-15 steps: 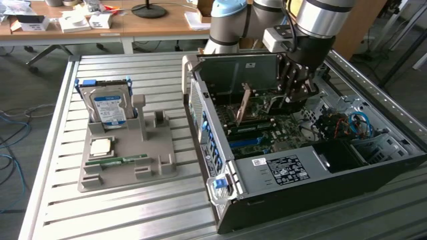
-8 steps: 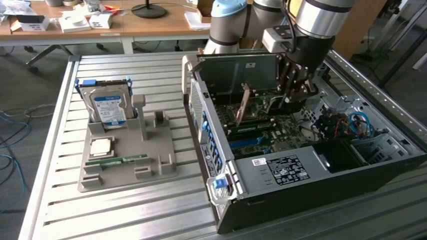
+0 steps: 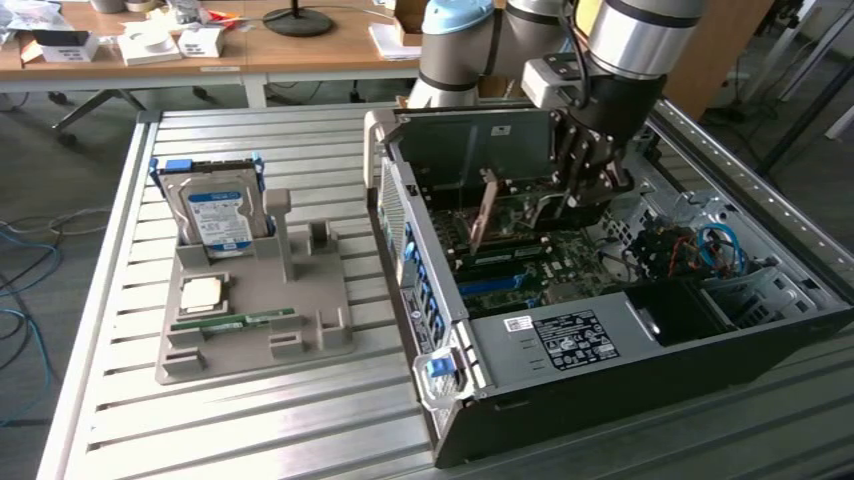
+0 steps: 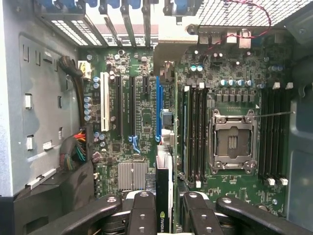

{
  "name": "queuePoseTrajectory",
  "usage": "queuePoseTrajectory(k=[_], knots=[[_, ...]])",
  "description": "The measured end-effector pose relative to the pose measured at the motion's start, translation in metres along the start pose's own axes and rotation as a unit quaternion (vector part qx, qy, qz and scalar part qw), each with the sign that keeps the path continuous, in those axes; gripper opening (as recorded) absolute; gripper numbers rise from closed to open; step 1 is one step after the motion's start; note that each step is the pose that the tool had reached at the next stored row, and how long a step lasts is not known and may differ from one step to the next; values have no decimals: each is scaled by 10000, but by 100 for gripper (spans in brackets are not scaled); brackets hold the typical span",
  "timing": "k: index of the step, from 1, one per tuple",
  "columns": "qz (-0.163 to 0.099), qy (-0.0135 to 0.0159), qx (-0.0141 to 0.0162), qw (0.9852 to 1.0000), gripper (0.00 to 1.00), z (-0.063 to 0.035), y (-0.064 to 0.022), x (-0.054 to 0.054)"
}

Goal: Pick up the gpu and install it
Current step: 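Insert the gpu into the slot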

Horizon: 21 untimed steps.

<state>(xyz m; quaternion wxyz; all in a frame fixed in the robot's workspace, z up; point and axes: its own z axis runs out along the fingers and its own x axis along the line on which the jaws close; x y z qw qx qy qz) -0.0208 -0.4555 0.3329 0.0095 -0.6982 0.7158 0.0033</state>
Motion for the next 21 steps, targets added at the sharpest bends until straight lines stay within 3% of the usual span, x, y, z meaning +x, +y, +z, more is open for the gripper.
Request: queuePoseTrajectory(k=[8, 21], knots=[[-29, 1, 5, 10000, 26, 15, 67, 2], [-66, -8, 32, 10000, 26, 140, 131, 6]])
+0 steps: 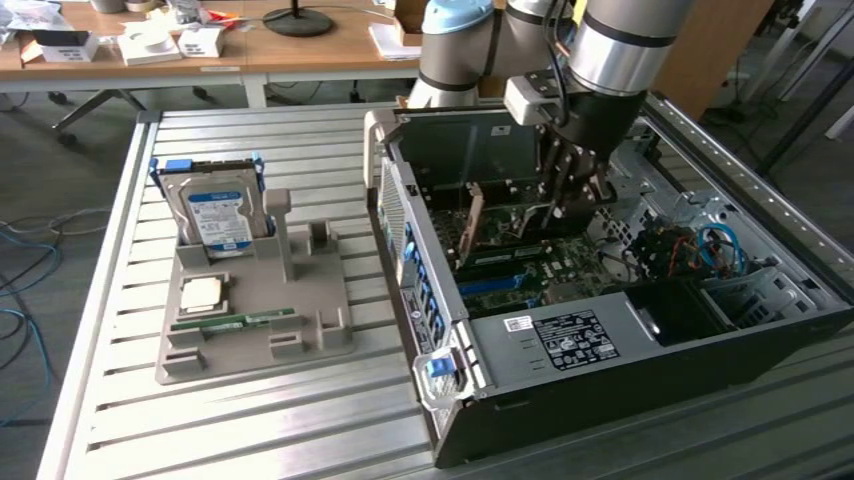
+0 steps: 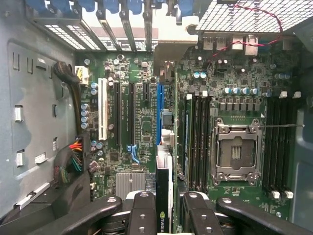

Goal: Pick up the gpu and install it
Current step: 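Insert the gpu into the slot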

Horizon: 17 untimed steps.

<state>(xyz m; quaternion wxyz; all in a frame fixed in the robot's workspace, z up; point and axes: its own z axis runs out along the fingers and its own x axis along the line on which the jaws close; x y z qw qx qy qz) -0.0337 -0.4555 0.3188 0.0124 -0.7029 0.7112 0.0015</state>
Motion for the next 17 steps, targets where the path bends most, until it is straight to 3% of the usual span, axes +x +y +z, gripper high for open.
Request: queuePoseTrajectory(k=[10, 17], knots=[[-24, -2, 0, 10000, 26, 133, 21, 2], [-27, -2, 0, 10000, 26, 151, 58, 3]])
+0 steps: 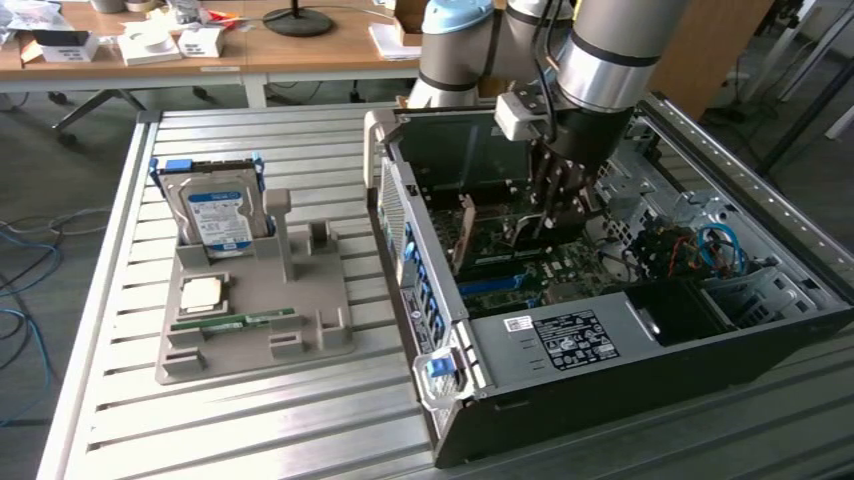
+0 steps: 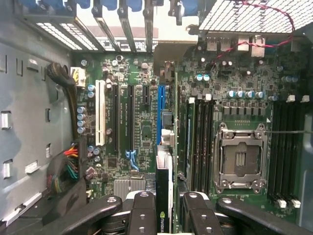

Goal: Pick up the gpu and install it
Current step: 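Insert the gpu into the slot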

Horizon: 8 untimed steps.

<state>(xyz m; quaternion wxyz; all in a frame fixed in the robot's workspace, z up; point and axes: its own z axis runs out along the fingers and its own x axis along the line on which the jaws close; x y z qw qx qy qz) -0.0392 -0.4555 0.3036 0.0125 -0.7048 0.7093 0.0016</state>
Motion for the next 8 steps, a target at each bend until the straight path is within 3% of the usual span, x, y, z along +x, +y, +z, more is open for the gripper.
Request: queuePoseTrajectory(k=[8], knots=[[-17, -1, 11, 10000, 26, 91, 39, 2]])
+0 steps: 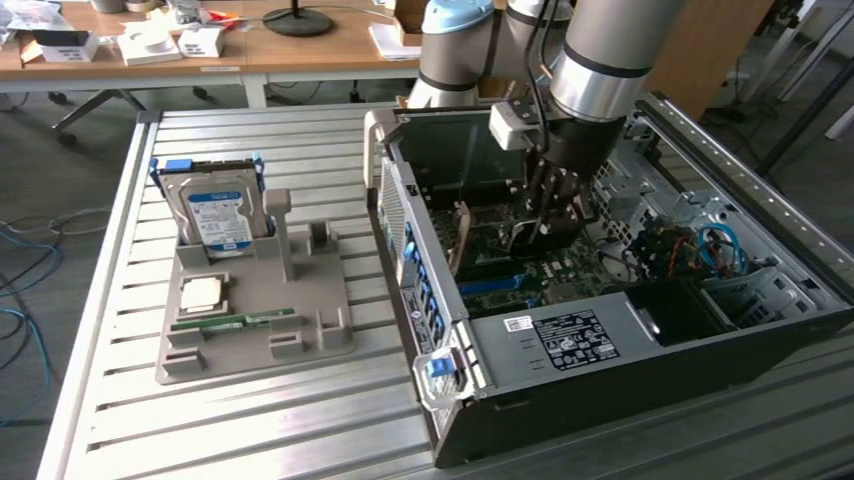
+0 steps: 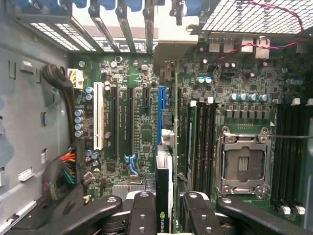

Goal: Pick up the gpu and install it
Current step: 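Insert the gpu into the slot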

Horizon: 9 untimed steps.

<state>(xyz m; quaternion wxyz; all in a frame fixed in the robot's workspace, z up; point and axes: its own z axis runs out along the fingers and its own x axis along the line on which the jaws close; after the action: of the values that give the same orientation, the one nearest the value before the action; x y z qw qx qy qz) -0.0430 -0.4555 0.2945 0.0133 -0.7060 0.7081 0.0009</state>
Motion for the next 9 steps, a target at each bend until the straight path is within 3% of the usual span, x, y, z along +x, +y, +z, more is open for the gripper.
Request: queuePoseTrajectory(k=[9], knots=[[0, -2, 6, 10000, 26, 33, 74, 1]])
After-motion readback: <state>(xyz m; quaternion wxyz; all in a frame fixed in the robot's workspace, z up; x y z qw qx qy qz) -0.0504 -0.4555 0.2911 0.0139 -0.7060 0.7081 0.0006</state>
